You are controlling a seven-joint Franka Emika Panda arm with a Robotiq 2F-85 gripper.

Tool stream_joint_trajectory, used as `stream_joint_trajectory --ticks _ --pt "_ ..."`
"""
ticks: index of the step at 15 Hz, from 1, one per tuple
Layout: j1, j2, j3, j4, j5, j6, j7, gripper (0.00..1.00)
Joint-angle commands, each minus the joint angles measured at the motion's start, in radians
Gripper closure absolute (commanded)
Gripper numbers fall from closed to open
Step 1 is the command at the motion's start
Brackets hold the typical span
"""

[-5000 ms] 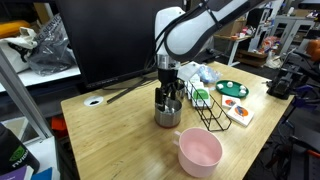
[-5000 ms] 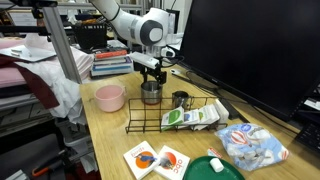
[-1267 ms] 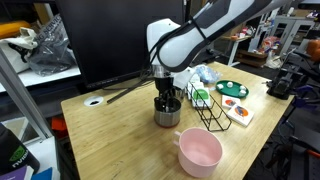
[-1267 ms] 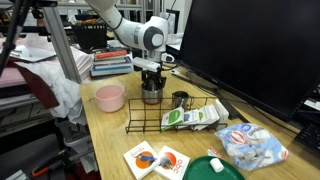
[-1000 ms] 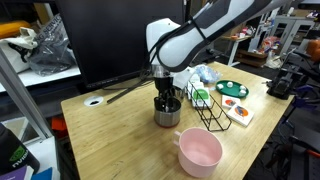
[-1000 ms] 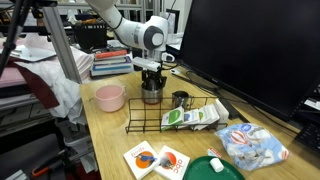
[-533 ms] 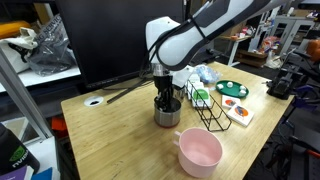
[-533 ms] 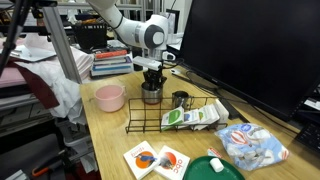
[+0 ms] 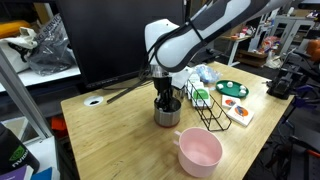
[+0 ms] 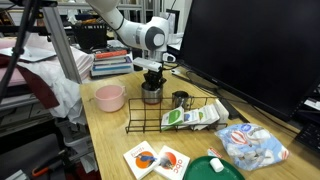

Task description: Pick the object in the silver bowl and put it in the pink cup

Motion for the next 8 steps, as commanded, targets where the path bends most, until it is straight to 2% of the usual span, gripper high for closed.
stream_joint_trajectory --ticks 1,3,8 --pt "0.013 0.017 -0.011 0.04 -0.015 -0.041 0.003 0.54" --pt "0.012 0.016 -0.011 0.041 -0.014 -0.041 0.004 0.47" --pt "0.01 0.018 -0.009 0.053 -0.011 -0.053 0.002 0.13"
